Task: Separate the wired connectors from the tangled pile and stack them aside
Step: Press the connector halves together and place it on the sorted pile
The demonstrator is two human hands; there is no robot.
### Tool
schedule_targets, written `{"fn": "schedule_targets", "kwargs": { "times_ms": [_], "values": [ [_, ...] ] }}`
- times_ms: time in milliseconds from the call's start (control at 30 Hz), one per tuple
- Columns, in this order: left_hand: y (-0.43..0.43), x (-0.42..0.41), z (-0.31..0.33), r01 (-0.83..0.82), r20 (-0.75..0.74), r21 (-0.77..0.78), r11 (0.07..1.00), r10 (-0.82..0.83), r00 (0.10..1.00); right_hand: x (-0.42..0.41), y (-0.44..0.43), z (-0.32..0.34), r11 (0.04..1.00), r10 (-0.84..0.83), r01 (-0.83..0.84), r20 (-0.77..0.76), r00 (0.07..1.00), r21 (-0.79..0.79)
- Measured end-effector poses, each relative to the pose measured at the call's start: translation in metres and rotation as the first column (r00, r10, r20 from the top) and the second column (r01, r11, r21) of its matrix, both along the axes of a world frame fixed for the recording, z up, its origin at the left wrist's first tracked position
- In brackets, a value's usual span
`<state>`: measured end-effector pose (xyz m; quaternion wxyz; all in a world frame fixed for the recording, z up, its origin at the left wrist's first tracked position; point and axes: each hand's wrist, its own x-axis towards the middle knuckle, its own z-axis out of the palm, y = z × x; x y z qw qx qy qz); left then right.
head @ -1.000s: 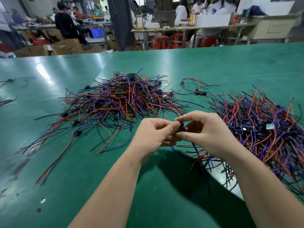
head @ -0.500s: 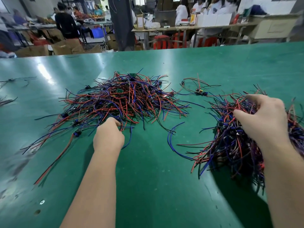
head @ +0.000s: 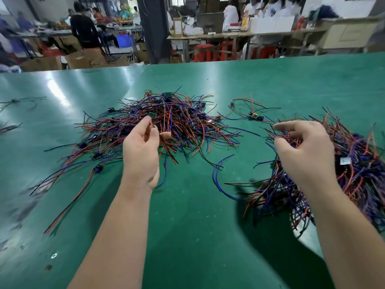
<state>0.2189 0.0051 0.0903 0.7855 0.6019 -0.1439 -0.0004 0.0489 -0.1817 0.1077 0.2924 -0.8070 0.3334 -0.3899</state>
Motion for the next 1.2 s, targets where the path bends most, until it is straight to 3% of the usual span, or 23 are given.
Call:
{"fn": "schedule_targets", "kwargs": {
  "times_ms": [100,167,233,267,300,367,400,467,633,733,800,867,967,1100,1167,1200],
  "values": [
    [-0.003,-0.011,0.001,-0.069,0.31,0.199,0.978,0.004,0.951,0.001,0.003,-0.002,1.0,0.026,-0.026,-0.003,1.0,-0.012],
    [-0.01,-0.024,0.001,0.0,0.383,0.258,0.966,-0.103,0.918,0.003,0.006,-0.003,0.997,0.076,-0.076,0.017,0.997,-0.004],
    [-0.016,-0.037,0.002,0.134,0.39,0.277,0.951,-0.239,0.89,0.006,0.01,-0.004,0.975,0.176,-0.184,0.069,0.982,0.129],
    [-0.019,-0.043,0.003,0.201,0.39,0.29,0.936,-0.308,0.868,0.009,0.013,-0.004,0.92,0.244,-0.275,0.143,0.959,0.28],
    [-0.02,-0.048,0.003,0.265,0.391,0.312,0.912,-0.378,0.84,0.011,0.017,-0.003,0.806,0.299,-0.382,0.245,0.922,0.453],
    [-0.022,-0.055,0.002,0.399,0.381,0.373,0.838,-0.53,0.757,0.015,0.022,-0.002,0.479,0.328,-0.553,0.445,0.833,0.681],
    [-0.022,-0.057,0.002,0.462,0.362,0.409,0.787,-0.605,0.709,0.015,0.023,-0.001,0.368,0.32,-0.598,0.507,0.801,0.712],
    [-0.022,-0.063,0.002,0.562,0.293,0.461,0.686,-0.716,0.634,0.015,0.023,-0.001,0.283,0.294,-0.653,0.584,0.756,0.703],
    [-0.022,-0.067,0.003,0.661,0.15,0.475,0.581,-0.793,0.59,0.013,0.018,0.002,0.308,0.22,-0.675,0.641,0.736,0.67],
    [-0.018,-0.066,0.003,0.741,0.013,0.394,0.544,-0.81,0.587,0.011,0.018,0.002,0.285,0.247,-0.698,0.653,0.716,0.657],
    [-0.019,-0.069,0.004,0.791,-0.112,0.243,0.561,-0.794,0.597,0.01,0.018,0.002,0.277,0.274,-0.702,0.646,0.712,0.656],
    [-0.022,-0.069,0.005,0.725,-0.167,0.177,0.666,-0.706,0.688,0.011,0.019,0.001,0.287,0.297,-0.7,0.634,0.714,0.654],
    [-0.026,-0.068,0.003,0.517,-0.018,0.249,0.819,-0.529,0.848,0.012,0.024,-0.002,0.38,0.337,-0.665,0.573,0.747,0.643],
    [-0.028,-0.07,-0.004,0.284,0.265,0.451,0.846,-0.43,0.863,0.016,0.03,-0.007,0.478,0.371,-0.623,0.501,0.782,0.619],
    [-0.031,-0.071,-0.005,0.292,0.246,0.434,0.852,-0.424,0.872,0.018,0.031,-0.009,0.536,0.366,-0.591,0.465,0.806,0.603],
    [-0.031,-0.072,-0.003,0.352,0.168,0.386,0.853,-0.44,0.882,0.018,0.031,-0.008,0.553,0.361,-0.58,0.455,0.814,0.599]
  ]
}}
